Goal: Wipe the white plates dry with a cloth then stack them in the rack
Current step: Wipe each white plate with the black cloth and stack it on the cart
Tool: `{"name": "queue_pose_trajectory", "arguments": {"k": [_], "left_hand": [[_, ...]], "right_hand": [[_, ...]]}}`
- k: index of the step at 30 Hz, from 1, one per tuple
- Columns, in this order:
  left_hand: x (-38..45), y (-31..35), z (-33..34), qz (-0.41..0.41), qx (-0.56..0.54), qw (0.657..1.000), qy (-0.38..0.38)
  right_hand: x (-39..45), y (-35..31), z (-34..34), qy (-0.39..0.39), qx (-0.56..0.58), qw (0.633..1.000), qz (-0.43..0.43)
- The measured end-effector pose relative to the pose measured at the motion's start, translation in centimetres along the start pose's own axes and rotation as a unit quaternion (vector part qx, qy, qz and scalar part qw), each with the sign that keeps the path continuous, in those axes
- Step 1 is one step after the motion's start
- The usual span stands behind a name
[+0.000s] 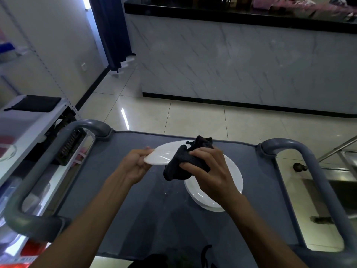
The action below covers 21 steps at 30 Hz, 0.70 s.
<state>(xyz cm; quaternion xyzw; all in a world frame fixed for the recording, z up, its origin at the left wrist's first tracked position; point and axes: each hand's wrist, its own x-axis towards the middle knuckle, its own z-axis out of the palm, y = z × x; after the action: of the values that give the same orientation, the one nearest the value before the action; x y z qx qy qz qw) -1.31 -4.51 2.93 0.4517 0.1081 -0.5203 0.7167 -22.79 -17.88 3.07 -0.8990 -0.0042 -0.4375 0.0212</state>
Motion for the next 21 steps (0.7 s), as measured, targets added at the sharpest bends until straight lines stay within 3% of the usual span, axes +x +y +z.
{"name": "queue_pose_trajectory", "arguments": {"k": [7, 11, 17, 21], "left_hand": [[0.2, 0.4, -0.9, 0.012, 0.025, 1.000, -0.014], [-0.1, 0.2, -0.7, 0.058, 0.018, 0.997, -0.037], [-0.7, -0.9, -0.3, 0.120, 0.093, 0.988, -0.042], [-0.9, -2.6, -0.1, 0.143, 0.134, 0.978, -0.066]], "right_hand": [[-1.1, -0.4, 0.1, -0.080, 0.066, 0.993, 0.056], [-1.7, -0.8, 0.2, -0.117, 0.097, 0.983, 0.098], [-0.8, -1.6, 0.8, -0.122, 0.162, 0.954, 0.221], [0.7, -1.7, 1.8, -0.164, 0.158, 0.941, 0.250]]}}
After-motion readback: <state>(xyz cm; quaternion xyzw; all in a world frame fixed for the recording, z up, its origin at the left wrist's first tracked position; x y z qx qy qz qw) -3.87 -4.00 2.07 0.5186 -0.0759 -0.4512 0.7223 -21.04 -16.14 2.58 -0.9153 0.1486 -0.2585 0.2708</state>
